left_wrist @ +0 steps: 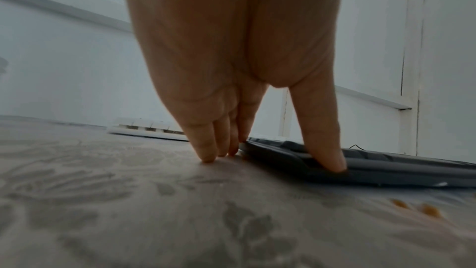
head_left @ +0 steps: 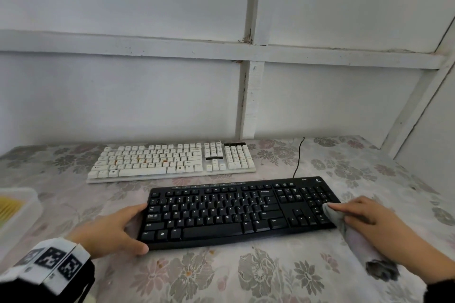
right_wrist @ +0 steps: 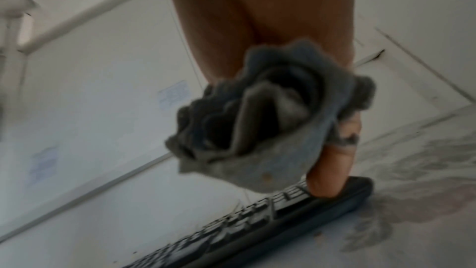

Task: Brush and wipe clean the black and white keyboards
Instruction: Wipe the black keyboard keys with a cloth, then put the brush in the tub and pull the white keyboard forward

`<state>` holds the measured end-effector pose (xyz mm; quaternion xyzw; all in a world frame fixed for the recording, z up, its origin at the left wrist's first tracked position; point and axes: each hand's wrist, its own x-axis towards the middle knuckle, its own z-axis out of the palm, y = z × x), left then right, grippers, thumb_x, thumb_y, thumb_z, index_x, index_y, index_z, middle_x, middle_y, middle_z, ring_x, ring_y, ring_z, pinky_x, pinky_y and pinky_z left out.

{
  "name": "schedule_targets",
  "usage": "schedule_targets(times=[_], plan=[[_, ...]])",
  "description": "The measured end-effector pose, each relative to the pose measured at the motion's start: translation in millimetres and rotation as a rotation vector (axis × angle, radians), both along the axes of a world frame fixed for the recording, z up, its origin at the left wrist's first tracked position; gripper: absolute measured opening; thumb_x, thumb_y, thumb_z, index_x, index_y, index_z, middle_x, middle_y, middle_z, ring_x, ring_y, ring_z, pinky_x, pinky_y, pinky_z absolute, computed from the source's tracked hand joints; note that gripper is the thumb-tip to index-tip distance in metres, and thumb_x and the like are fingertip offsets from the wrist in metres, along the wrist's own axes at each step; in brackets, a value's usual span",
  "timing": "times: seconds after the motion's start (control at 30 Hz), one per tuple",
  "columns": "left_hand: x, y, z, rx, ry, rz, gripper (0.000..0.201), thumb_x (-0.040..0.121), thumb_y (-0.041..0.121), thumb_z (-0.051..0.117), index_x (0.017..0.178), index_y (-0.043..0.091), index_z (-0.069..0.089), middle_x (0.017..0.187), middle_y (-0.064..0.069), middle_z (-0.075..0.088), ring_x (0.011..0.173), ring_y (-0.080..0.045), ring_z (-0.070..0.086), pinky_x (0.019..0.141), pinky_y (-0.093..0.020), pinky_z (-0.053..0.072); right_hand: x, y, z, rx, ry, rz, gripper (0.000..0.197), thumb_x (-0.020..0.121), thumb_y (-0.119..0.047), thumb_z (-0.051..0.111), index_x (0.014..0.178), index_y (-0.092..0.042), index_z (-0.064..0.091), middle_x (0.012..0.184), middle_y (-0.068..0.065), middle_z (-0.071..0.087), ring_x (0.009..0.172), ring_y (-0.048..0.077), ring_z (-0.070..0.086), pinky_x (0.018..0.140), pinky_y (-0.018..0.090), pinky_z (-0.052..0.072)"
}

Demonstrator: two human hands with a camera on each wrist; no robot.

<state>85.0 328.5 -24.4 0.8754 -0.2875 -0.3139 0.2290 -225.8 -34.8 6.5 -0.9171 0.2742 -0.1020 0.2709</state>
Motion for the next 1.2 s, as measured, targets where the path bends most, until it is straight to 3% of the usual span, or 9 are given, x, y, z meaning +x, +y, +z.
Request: schedule_targets(times=[0.13,0.27,0.43,0.6,0.77,0.87,0.97,1.07,1.2], plan=[[-20,-5,6,0.082,-0.158,-0.013,0.080,0.080,0.033,0.069,0.143,0.033,0.020,0.138,0.016,0.041,0.100,0.002,0.044,0.071,-0.006,0.033,17,-2,-3,0.029,0.052,0.052,0.041,0.094,-0.012,0.052,0.099,-0.052,0.053,0.097,-0.011,0.054,0.089,0.003,0.053,0.074,0.015,0.038],[-29,-3,7,0.073,-0.227,-0.012,0.071,0.082,0.031,0.067,0.141,0.032,0.027,0.134,0.017,0.044,0.104,0.003,0.044,0.087,-0.011,0.034,29,-18,-1,0.038,0.055,0.017,0.046,0.094,-0.006,0.051,0.089,-0.052,0.049,0.098,-0.007,0.050,0.091,0.004,0.051,0.073,0.011,0.035],[-39,6,11,-0.038,-0.207,0.070,0.063,0.082,0.029,0.068,0.136,0.033,0.037,0.137,0.014,0.044,0.123,-0.005,0.045,0.105,-0.026,0.036,39,-29,7,0.081,0.056,0.009,0.039,0.091,-0.009,0.058,0.091,-0.048,0.057,0.113,0.005,0.058,0.102,0.017,0.055,0.085,0.025,0.036],[-47,26,27,-0.180,-0.249,0.208,0.060,0.080,0.024,0.071,0.133,0.027,0.045,0.134,0.010,0.048,0.123,-0.007,0.045,0.102,-0.021,0.035,65,1,22,0.182,0.007,0.082,0.039,0.086,-0.010,0.066,0.118,-0.031,0.060,0.115,-0.002,0.059,0.097,0.009,0.052,0.073,0.013,0.037],[-43,60,44,-0.253,-0.314,0.243,0.055,0.079,0.028,0.071,0.129,0.032,0.049,0.130,0.013,0.051,0.120,-0.005,0.047,0.102,-0.024,0.038,103,51,38,0.317,0.043,0.229,0.038,0.083,-0.017,0.070,0.112,-0.041,0.064,0.112,-0.009,0.062,0.095,0.004,0.060,0.076,0.015,0.045],[-36,83,53,-0.293,-0.329,0.254,0.050,0.077,0.029,0.072,0.120,0.040,0.048,0.128,0.014,0.052,0.120,-0.004,0.047,0.100,-0.022,0.037,129,90,42,0.398,0.030,0.324,0.034,0.084,-0.013,0.069,0.109,-0.036,0.067,0.111,-0.019,0.062,0.098,-0.005,0.059,0.080,0.008,0.045],[-25,109,61,-0.292,-0.338,0.250,0.047,0.077,0.031,0.071,0.110,0.051,0.045,0.126,0.015,0.052,0.120,-0.003,0.046,0.100,-0.022,0.037,155,133,44,0.493,0.026,0.408,0.032,0.085,-0.011,0.067,0.111,-0.031,0.066,0.108,-0.023,0.061,0.089,-0.013,0.060,0.072,0.002,0.046],[-10,139,68,-0.267,-0.354,0.257,0.046,0.078,0.031,0.070,0.110,0.051,0.044,0.126,0.018,0.049,0.120,-0.003,0.044,0.100,-0.022,0.036,185,180,45,0.560,0.005,0.455,0.032,0.087,-0.014,0.066,0.116,-0.026,0.064,0.108,-0.014,0.066,0.086,-0.007,0.064,0.071,0.006,0.048],[17,182,78,-0.234,-0.351,0.320,0.051,0.079,0.026,0.071,0.124,0.036,0.050,0.125,0.017,0.050,0.120,-0.007,0.047,0.099,-0.023,0.035,225,242,44,0.681,-0.025,0.482,0.033,0.089,-0.021,0.063,0.122,-0.021,0.062,0.112,-0.003,0.068,0.094,0.005,0.067,0.078,0.017,0.052]])
